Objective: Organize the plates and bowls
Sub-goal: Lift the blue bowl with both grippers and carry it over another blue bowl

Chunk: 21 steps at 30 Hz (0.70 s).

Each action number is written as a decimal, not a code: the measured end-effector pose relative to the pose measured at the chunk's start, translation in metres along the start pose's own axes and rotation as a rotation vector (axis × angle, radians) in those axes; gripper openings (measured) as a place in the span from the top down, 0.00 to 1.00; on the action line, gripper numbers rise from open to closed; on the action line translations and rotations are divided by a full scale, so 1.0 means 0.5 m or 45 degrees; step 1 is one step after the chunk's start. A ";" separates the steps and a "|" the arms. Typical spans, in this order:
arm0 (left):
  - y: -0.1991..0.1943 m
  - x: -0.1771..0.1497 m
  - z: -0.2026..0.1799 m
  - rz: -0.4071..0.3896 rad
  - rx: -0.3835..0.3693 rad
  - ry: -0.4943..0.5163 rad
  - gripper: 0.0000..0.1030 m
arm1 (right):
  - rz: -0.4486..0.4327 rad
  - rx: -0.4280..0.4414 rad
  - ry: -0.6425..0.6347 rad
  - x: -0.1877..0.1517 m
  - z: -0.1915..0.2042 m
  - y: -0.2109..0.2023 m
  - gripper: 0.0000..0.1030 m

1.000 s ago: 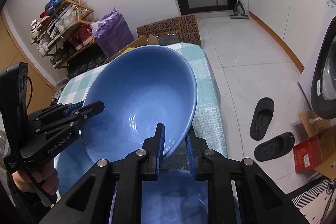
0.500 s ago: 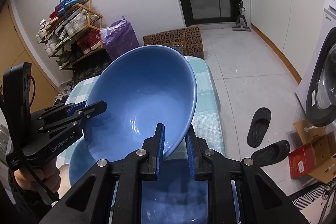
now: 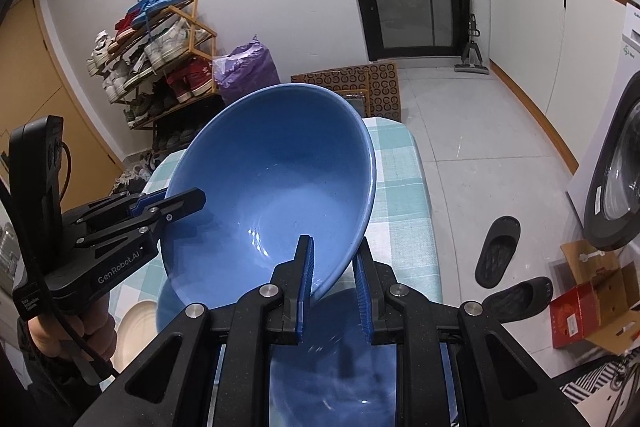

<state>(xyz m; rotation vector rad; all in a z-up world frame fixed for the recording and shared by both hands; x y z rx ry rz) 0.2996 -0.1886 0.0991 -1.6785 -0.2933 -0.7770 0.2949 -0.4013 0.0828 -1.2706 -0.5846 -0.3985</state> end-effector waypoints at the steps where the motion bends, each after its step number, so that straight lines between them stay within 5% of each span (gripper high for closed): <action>1: -0.003 -0.002 0.001 -0.002 0.004 -0.001 0.87 | -0.003 0.002 -0.006 -0.002 0.002 -0.004 0.81; 21: -0.089 -0.082 0.034 -0.037 0.076 -0.027 0.87 | -0.012 0.068 -0.080 -0.058 0.094 -0.044 0.81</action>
Point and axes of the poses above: each gripper's, at about its wrist camera, not at the fingertips, and y roughly the way its jaws point, z to its left, x to its top, the point moved 1 cm from there along y, roughly the way its jaws point, and after that the axes turned 7 degrees about z, right-handed, at the moved point
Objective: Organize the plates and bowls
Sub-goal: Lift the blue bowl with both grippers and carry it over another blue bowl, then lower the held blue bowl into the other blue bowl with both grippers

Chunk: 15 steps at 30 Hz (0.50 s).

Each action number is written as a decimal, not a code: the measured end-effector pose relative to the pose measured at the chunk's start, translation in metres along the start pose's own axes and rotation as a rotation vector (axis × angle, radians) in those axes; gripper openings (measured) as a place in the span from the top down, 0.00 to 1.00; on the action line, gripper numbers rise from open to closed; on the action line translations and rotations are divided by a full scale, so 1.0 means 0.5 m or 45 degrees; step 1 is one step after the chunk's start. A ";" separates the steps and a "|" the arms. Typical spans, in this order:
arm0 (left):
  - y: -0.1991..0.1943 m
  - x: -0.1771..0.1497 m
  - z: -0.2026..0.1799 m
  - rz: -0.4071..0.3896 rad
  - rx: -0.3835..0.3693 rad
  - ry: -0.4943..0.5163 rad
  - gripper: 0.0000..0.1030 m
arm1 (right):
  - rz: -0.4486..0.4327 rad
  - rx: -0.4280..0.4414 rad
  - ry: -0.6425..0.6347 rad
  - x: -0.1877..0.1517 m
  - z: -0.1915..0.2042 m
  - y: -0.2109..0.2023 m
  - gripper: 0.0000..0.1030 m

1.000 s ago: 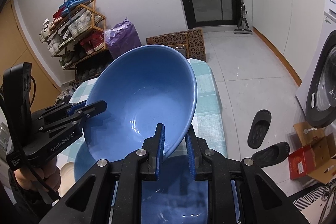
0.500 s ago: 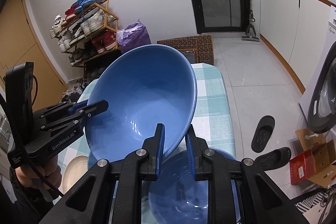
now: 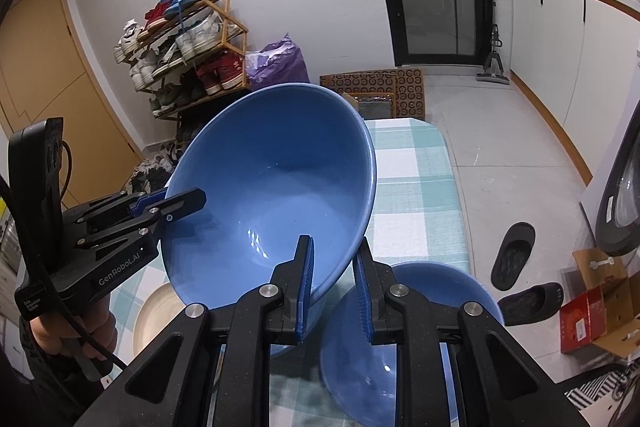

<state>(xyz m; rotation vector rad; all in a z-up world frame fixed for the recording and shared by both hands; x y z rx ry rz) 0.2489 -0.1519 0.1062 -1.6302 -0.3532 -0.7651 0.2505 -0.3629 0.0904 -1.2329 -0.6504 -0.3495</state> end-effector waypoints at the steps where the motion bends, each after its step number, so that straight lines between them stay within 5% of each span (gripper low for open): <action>1: -0.002 -0.004 0.003 0.001 0.004 -0.003 0.87 | 0.002 0.004 -0.005 -0.004 0.007 0.000 0.81; 15: -0.013 -0.053 0.030 0.019 0.033 -0.036 0.87 | 0.054 0.041 -0.029 -0.038 0.063 0.034 0.81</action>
Point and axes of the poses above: each gripper's, at about its wrist camera, not at the fingertips, and y roughly the way its jaws point, z to its left, x to its top, the point moved 1 cm from there along y, roughly the way its jaws point, and after that the axes turned 7 degrees about z, right-handed, at the moved point
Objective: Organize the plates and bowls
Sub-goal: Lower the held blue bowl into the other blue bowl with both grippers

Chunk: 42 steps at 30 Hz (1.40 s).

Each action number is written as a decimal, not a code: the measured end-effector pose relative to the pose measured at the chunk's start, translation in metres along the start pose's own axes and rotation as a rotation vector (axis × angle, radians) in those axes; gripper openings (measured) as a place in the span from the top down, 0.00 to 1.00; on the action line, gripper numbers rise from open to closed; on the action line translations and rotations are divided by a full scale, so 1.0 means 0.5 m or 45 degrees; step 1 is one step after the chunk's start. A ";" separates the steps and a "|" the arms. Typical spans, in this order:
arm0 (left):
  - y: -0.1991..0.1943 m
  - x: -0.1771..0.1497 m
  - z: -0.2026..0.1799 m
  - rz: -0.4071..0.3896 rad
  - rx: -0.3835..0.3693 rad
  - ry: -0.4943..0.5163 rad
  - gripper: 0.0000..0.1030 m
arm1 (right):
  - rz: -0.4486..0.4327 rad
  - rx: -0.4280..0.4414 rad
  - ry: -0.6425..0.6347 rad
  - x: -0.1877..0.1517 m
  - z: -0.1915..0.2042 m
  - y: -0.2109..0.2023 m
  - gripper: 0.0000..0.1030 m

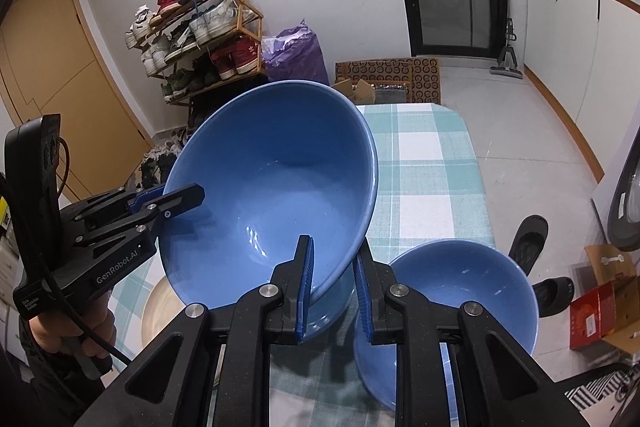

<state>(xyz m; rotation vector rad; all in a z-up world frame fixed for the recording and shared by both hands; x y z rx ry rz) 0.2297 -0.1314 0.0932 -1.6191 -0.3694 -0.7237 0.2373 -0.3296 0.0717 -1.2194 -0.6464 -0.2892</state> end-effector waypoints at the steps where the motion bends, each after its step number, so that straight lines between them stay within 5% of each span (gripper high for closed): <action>1: 0.001 -0.003 0.002 0.002 -0.001 -0.003 0.87 | 0.006 0.002 -0.002 -0.004 0.003 0.004 0.81; 42: 0.102 -0.092 0.038 0.153 0.038 -0.030 0.87 | 0.200 -0.025 -0.032 -0.053 0.019 0.164 0.81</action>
Point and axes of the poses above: each gripper's, at about its wrist camera, not at the fingertips, and y roughly the way its jaws point, z to its left, x to its top, the point moved 1 cm from there along y, roughly the way its jaws point, and after that the axes turned 7 degrees about z, right-handed, at the moved point
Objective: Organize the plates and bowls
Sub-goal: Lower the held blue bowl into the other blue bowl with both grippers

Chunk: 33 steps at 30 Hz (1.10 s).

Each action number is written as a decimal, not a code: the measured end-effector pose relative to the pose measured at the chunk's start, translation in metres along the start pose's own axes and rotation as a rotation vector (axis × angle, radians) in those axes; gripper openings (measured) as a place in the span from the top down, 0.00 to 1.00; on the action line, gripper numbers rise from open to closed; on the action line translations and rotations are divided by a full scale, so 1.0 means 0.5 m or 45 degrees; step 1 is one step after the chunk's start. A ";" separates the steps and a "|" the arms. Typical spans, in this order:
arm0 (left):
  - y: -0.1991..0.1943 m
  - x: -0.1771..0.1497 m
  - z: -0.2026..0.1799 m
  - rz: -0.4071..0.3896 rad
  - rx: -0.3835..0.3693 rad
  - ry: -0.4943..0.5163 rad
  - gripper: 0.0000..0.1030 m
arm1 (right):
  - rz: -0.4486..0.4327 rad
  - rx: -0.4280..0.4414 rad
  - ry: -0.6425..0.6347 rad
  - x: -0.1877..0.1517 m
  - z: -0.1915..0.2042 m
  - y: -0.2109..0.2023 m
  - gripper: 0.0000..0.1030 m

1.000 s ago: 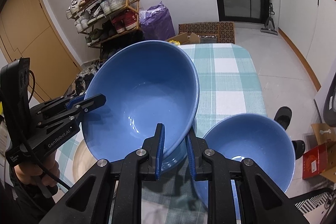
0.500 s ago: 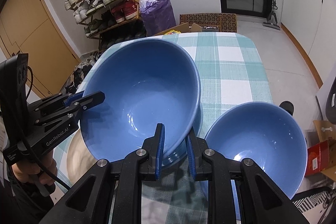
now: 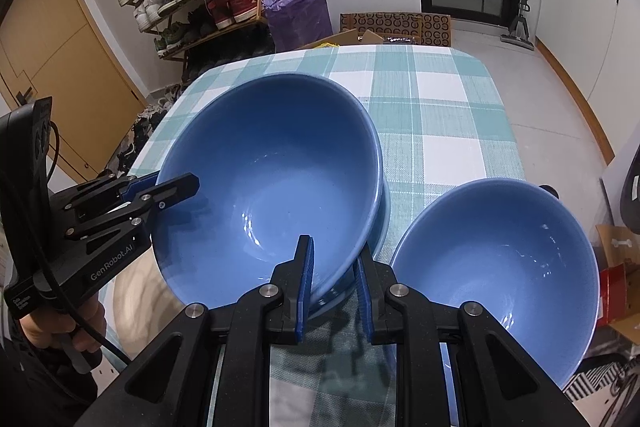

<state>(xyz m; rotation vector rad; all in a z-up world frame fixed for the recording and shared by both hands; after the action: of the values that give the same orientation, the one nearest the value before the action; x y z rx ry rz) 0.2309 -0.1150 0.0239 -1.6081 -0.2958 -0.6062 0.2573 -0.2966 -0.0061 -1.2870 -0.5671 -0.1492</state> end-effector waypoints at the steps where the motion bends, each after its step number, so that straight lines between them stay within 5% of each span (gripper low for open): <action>1: 0.003 -0.001 0.000 0.003 0.003 0.002 0.87 | 0.003 -0.002 0.000 0.000 0.003 0.002 0.81; 33: 0.047 -0.018 -0.005 0.030 0.051 0.053 0.84 | 0.032 -0.276 -0.179 -0.005 0.044 0.030 0.78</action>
<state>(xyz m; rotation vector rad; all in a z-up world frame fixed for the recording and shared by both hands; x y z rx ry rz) 0.2353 -0.1195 -0.0007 -1.5563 -0.2564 -0.6108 0.2544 -0.2721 -0.0163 -1.5229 -0.6679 -0.1013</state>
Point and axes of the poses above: each gripper's, at about its wrist camera, not at the fingertips, and y roughly the way its jaws point, z to its left, x to its top, the point moved 1 cm from there along y, roughly the way its jaws point, and after that the axes turned 7 degrees about z, right-handed, at the moved point
